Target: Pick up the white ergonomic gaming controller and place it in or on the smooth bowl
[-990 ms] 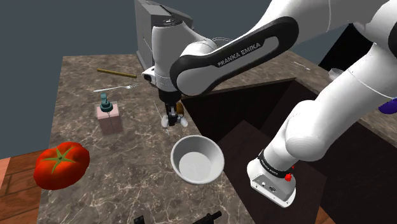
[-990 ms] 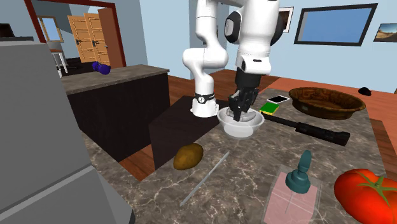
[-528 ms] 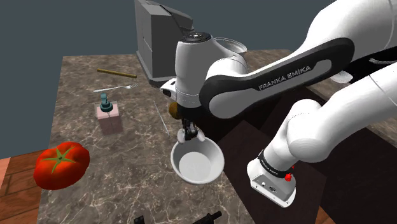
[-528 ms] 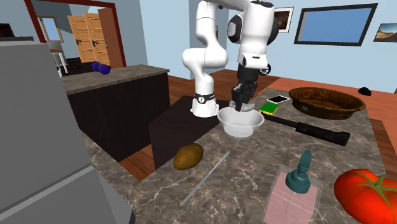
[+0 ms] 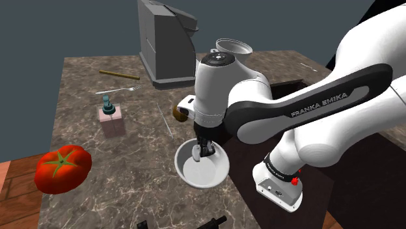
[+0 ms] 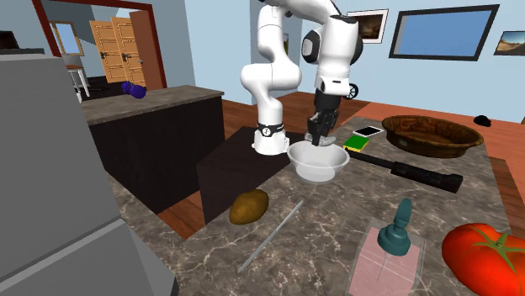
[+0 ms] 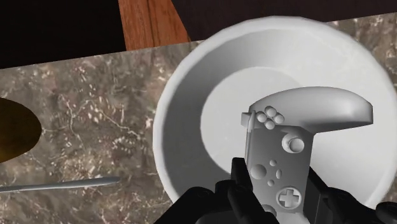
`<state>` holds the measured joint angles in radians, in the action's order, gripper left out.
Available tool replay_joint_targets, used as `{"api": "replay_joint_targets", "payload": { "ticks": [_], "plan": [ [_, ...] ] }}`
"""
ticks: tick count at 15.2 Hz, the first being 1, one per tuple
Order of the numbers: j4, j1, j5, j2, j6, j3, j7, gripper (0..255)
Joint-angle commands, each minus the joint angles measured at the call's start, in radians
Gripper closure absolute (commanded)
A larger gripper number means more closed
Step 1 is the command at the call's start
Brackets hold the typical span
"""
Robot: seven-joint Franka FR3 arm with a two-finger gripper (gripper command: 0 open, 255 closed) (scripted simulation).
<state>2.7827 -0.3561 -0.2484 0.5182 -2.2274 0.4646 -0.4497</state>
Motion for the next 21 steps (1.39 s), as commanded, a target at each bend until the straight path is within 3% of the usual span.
{"api": "replay_joint_targets", "payload": {
  "ticks": [1,8,16,17,21],
  "plan": [
    [0.011,0.004,0.000,-0.028,-0.039,0.010,0.005,255],
    [0.046,0.020,0.007,-0.124,-0.169,0.042,0.021,255],
    [0.046,0.020,0.007,-0.124,-0.169,0.042,0.021,255],
    [0.046,0.020,0.007,-0.124,-0.169,0.042,0.021,0],
    [0.046,0.020,0.007,-0.124,-0.169,0.042,0.021,0]
  ]
}}
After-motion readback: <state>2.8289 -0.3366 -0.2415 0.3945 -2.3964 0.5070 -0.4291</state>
